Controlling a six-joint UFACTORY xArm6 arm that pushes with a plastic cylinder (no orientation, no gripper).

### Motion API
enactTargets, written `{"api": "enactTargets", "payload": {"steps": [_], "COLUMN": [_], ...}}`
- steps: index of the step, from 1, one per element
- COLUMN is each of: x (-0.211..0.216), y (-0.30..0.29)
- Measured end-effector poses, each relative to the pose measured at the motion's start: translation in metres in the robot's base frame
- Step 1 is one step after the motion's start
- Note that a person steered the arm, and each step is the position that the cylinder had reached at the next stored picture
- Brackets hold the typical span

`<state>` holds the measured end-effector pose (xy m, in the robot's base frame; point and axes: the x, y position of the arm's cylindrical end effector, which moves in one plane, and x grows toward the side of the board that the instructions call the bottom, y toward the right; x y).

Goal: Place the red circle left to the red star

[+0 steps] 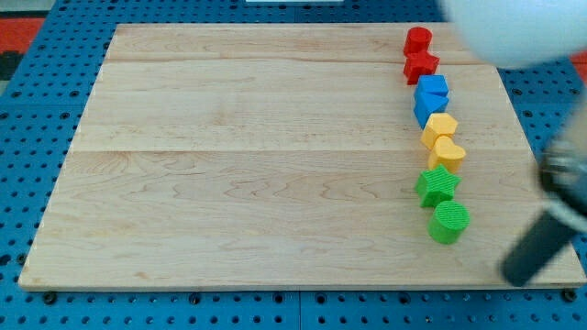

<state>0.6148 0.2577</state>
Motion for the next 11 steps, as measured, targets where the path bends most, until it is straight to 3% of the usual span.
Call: {"api": "enactTargets", "payload": {"steps": [1,2,4,5,6,7,11], "x": [-0.006,-0.070,-0.237,-0.273,-0.301,-0.301,-0.366], "y": [0.037,0.085,0.087,0.085,0.070,0.076,-0.016]}}
